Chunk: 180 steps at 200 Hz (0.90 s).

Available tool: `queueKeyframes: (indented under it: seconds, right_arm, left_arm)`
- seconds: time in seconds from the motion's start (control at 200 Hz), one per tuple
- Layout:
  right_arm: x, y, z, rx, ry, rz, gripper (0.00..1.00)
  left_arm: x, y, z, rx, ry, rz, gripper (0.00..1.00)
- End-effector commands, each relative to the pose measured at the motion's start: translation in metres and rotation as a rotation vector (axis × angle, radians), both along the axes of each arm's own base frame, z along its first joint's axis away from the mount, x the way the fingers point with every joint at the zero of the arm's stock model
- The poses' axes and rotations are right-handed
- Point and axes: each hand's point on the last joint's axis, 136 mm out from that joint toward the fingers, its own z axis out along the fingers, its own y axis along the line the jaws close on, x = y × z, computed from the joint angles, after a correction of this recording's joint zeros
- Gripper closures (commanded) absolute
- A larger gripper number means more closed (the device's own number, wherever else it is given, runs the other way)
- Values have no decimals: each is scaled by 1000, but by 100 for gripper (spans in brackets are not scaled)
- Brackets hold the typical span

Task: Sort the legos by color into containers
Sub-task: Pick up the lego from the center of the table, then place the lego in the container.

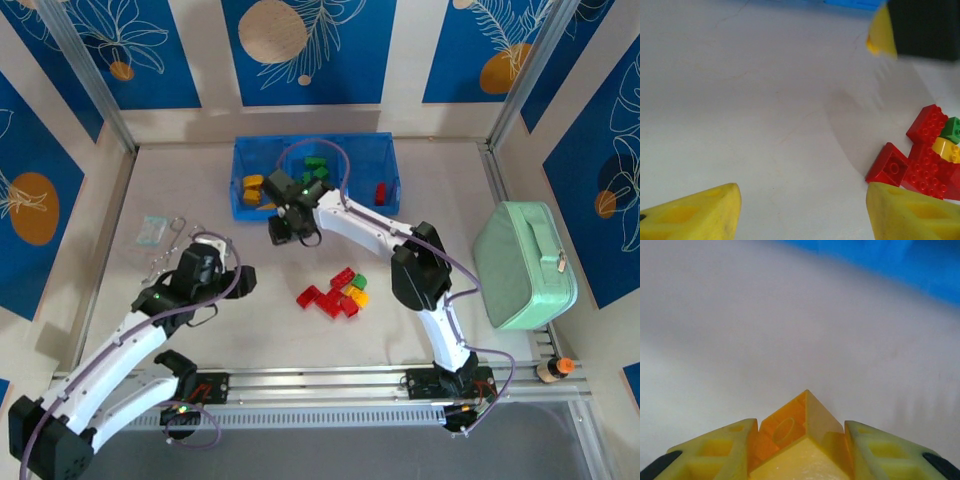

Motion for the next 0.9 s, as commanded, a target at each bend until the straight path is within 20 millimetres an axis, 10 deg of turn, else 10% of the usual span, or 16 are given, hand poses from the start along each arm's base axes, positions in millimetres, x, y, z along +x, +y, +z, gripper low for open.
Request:
queueKeyframes:
  seconds: [0.0,0.63,0.76,0.895]
  right_arm:
    - [21,9,4,21,4,3,63]
    - [150,55,40,298,-279,-71,62]
    - [162,51,67,311,-372,-114,18]
    - [158,39,100,309,-417,-143,9]
  left_arm:
    - [-16,11,-17,21,63,28,33]
    - [-33,9,-24,-27,96,16,34]
    - [-32,6,-21,-13,94,-3,33]
    - [-29,-2,-18,4,106,-39,33]
